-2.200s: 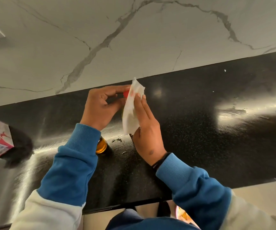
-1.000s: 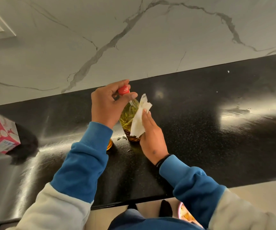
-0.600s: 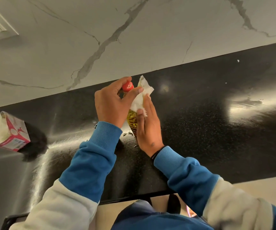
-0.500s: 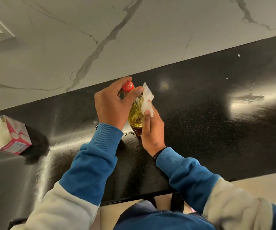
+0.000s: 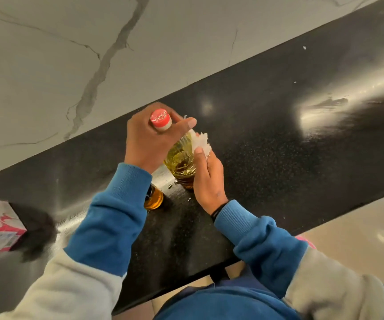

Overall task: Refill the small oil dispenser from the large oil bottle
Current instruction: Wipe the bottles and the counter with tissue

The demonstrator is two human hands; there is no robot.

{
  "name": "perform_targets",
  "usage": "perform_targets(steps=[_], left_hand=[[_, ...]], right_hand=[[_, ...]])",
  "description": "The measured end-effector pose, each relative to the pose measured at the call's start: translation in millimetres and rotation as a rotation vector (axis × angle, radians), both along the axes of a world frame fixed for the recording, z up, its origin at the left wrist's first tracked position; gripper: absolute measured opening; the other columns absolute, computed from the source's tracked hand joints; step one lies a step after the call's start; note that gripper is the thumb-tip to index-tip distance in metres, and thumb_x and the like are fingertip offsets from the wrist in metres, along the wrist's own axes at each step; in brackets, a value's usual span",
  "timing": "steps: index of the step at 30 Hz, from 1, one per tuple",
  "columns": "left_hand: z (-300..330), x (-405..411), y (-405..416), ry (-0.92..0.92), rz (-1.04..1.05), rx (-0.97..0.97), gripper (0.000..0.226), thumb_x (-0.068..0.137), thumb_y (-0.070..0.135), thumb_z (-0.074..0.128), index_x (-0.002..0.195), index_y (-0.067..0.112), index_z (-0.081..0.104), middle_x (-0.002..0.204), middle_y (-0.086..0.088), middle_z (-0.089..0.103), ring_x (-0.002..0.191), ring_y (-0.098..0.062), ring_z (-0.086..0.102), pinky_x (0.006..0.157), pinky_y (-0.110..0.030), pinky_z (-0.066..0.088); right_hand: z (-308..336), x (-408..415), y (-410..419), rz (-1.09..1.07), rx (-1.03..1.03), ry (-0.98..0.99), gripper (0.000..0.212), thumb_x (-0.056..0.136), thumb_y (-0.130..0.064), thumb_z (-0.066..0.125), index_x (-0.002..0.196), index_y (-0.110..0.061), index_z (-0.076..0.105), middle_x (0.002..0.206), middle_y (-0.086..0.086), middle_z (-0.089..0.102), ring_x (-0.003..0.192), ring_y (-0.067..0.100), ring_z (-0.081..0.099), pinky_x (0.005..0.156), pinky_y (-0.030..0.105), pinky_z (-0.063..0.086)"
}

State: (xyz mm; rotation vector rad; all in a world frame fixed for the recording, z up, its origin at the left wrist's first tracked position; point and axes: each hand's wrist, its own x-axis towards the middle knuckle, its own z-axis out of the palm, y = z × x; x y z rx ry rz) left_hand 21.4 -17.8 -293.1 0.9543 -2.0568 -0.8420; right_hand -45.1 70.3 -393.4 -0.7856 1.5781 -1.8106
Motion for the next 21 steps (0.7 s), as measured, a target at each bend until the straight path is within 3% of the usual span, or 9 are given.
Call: perform_targets(steps=[6, 9, 12, 15, 17, 21], left_hand=[[-11.3, 0.7, 9.4, 0.076, -0.011, 0.075, 0.017, 0.091, 0.028, 0.075, 0.087, 0.012, 0.069, 0.079, 0.008, 0.069, 0.071, -0.001, 0.065, 0.067, -0.013, 0.051], [-15.1, 6.1, 6.9, 0.068, -0.034, 0.095, 0.013, 0.094, 0.034, 0.070, 0.089, 0.022, 0.067, 0.083, 0.008, 0.069, 0.078, -0.004, 0.068, 0.072, -0.017, 0.054], [-16.3, 17.0, 2.5, 0.009, -0.144, 0.127, 0.028, 0.090, 0.046, 0.065, 0.105, 0.023, 0.066, 0.100, 0.007, 0.069, 0.093, -0.004, 0.068, 0.080, -0.017, 0.054], [-12.8, 31.6, -6.3, 0.021, -0.331, 0.268, 0.038, 0.090, 0.035, 0.064, 0.125, 0.022, 0.060, 0.119, 0.001, 0.064, 0.105, 0.001, 0.063, 0.089, -0.020, 0.053], [-9.7, 38.0, -13.8, 0.001, -0.417, 0.347, 0.040, 0.092, 0.029, 0.061, 0.131, 0.023, 0.056, 0.128, 0.002, 0.063, 0.117, -0.004, 0.061, 0.097, -0.025, 0.052], [-8.5, 37.1, -13.5, -0.103, -0.375, 0.267, 0.043, 0.092, 0.041, 0.061, 0.129, 0.022, 0.058, 0.128, 0.002, 0.067, 0.121, -0.013, 0.063, 0.103, -0.036, 0.054]], right_hand=[[4.2, 18.5, 3.4, -0.068, -0.139, 0.052, 0.047, 0.105, -0.032, 0.034, 0.141, -0.005, 0.050, 0.133, 0.014, 0.061, 0.126, 0.028, 0.057, 0.103, 0.056, 0.046], [-13.5, 21.6, 7.2, -0.075, -0.069, 0.046, 0.037, 0.106, -0.026, 0.034, 0.134, -0.013, 0.055, 0.127, 0.007, 0.065, 0.121, 0.018, 0.061, 0.104, 0.049, 0.048], [-31.7, 17.8, 8.9, -0.062, 0.035, 0.060, 0.034, 0.105, -0.024, 0.034, 0.129, -0.019, 0.058, 0.121, 0.002, 0.067, 0.116, 0.012, 0.061, 0.105, 0.041, 0.047], [-48.5, 10.7, 8.0, -0.031, 0.176, 0.064, 0.035, 0.106, -0.027, 0.036, 0.113, -0.011, 0.065, 0.101, -0.001, 0.069, 0.096, 0.011, 0.064, 0.093, 0.045, 0.050], [-52.7, 6.5, 8.3, -0.013, 0.231, 0.040, 0.036, 0.106, -0.026, 0.037, 0.106, -0.005, 0.066, 0.091, 0.005, 0.069, 0.085, 0.014, 0.062, 0.087, 0.048, 0.051], [-47.3, 10.3, 6.9, -0.024, 0.224, -0.063, 0.043, 0.102, -0.037, 0.036, 0.111, -0.009, 0.067, 0.100, 0.009, 0.070, 0.098, 0.018, 0.064, 0.097, 0.053, 0.049]])
